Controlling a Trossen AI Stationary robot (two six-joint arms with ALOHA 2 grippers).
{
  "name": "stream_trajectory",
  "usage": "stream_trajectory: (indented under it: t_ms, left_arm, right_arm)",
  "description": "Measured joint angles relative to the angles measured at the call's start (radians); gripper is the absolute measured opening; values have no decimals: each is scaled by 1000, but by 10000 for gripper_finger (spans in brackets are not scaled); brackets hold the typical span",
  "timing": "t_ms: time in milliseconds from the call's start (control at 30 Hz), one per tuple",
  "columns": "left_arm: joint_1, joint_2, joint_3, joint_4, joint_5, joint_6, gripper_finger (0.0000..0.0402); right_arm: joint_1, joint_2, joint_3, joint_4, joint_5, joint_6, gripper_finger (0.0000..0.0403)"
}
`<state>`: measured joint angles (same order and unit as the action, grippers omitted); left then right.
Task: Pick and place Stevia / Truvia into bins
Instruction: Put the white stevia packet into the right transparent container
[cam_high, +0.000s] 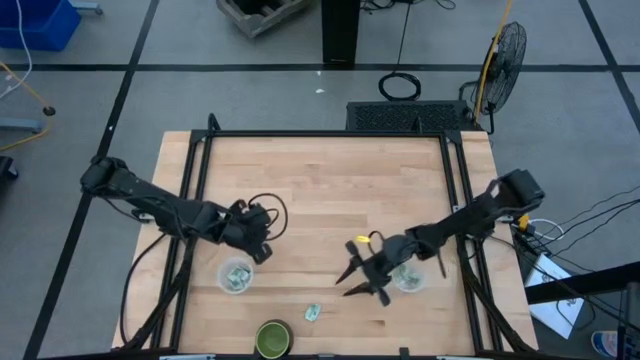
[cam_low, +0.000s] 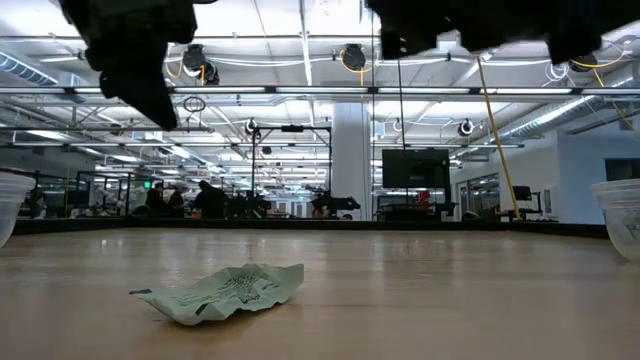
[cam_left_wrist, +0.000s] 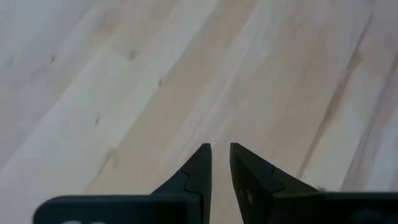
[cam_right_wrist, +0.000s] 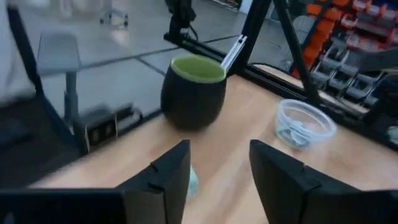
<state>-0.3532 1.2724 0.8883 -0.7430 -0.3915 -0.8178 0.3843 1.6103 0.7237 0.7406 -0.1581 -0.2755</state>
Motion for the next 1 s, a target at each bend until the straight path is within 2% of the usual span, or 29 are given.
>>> stream_trajectory:
  t_ms: [100, 233, 300, 433, 600, 1000]
  left_arm:
    - [26, 0, 0, 47, 0, 39, 63]
    - [49, 0, 0, 118, -3, 65, 63]
    - [53, 0, 0, 149, -3, 72, 63]
    - [53, 1, 0, 198, -6, 115, 63]
    - [53, 1, 0, 227, -28, 141, 63]
    - [71, 1, 0, 224, -57, 168, 63]
  right_arm:
    - [3, 62, 123, -97, 0, 115, 168]
    - [3, 139, 274, -334, 5, 234, 171]
    - [7, 182, 331, -378, 37, 294, 169]
    - [17, 277, 396, -384, 53, 356, 168]
    - [20, 372, 412, -388, 54, 360, 168]
    - [23, 485, 413, -267, 51, 391, 167]
